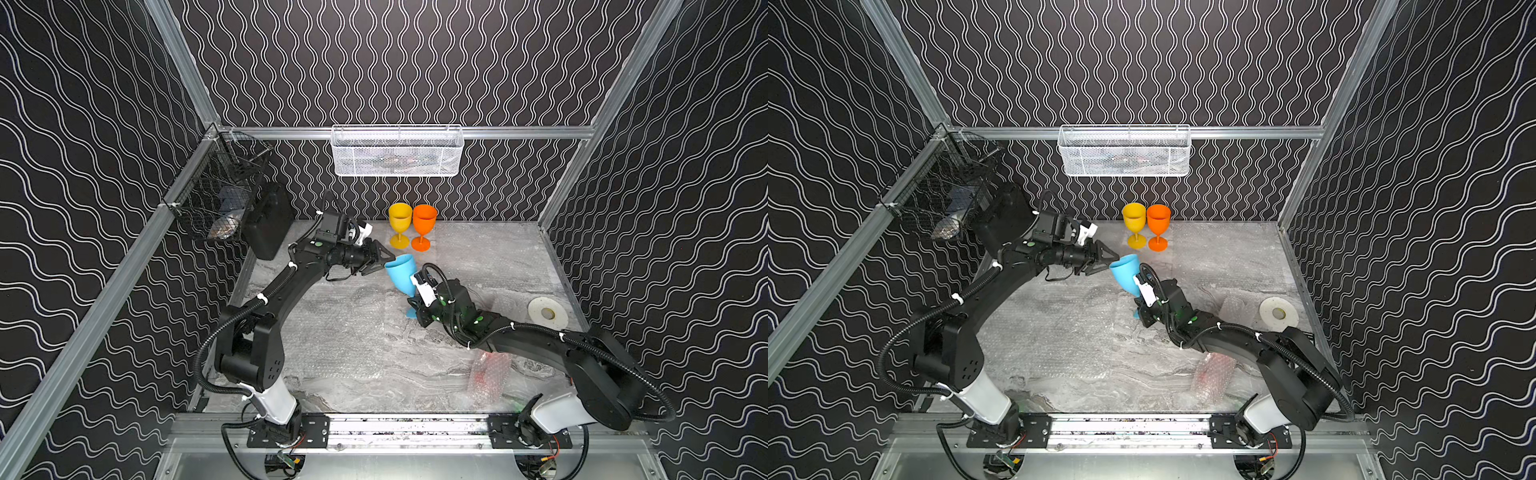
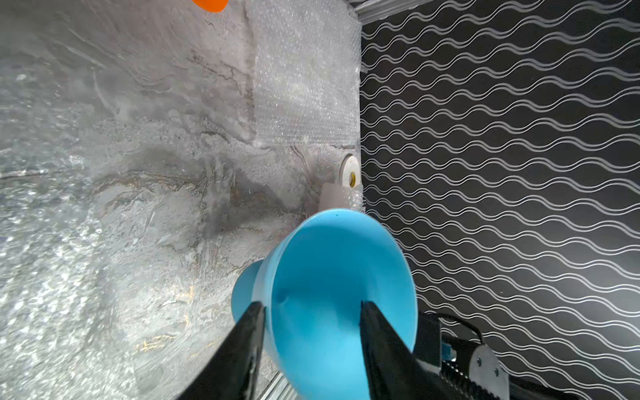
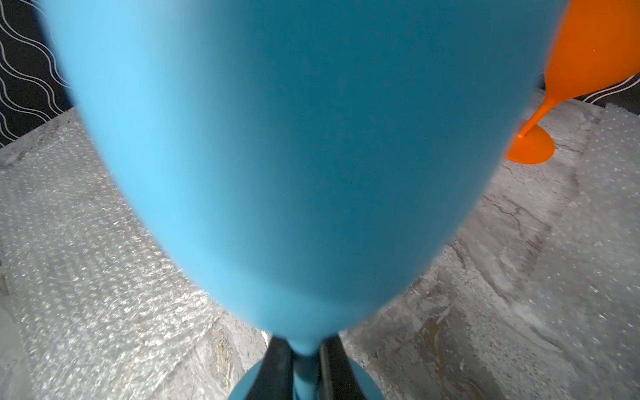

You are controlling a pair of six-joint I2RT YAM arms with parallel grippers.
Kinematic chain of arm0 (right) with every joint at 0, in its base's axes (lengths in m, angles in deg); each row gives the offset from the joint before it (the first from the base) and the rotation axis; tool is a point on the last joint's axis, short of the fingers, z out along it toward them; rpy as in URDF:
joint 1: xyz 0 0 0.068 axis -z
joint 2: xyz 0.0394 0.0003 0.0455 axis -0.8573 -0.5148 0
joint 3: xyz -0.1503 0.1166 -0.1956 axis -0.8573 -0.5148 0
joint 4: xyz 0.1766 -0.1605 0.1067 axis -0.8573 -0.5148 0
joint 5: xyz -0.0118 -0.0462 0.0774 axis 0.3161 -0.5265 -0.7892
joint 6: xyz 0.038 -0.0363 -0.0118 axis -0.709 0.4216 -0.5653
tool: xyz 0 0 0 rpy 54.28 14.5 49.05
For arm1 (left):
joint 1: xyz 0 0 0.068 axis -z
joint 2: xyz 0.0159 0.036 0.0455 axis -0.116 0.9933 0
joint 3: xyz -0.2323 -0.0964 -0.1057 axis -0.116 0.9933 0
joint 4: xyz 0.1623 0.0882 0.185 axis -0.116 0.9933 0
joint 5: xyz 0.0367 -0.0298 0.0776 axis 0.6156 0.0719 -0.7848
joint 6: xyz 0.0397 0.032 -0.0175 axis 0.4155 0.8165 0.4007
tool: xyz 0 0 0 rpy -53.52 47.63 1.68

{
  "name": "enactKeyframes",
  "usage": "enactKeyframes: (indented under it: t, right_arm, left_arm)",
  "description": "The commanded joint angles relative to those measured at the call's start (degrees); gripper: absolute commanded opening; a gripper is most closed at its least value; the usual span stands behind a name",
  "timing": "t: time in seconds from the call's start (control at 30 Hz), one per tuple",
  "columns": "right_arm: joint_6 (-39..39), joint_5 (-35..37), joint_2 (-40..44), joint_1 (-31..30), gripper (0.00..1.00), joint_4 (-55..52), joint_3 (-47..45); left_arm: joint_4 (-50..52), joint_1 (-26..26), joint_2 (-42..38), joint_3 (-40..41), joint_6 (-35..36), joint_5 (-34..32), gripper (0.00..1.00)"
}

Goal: Unpack wine glasses from bubble wrap
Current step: Pick up the wine glass from the bubble wrap.

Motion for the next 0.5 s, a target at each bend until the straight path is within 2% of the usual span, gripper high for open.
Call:
enactKeyframes:
  t: [0.0, 0.2, 0.47]
  right_arm:
    - [0.94, 1.01, 0.06, -0.19, 0.12, 2.21, 0.48]
    - [1.05, 1.68, 0.33, -0.24, 0.12, 2.21, 0.38]
    - [1.22, 2.14, 0.02, -0.51, 0.12, 1.86, 0.66]
  left_arm:
    - [7.08, 0.85, 0.99, -1.69, 4.83, 0.05, 0.43]
    - [12.52, 2.07, 2.6, -4.48, 8.71, -1.24, 0.39]
    - [22.23, 3.59, 5.19, -9.39, 15.05, -2.98, 0.25]
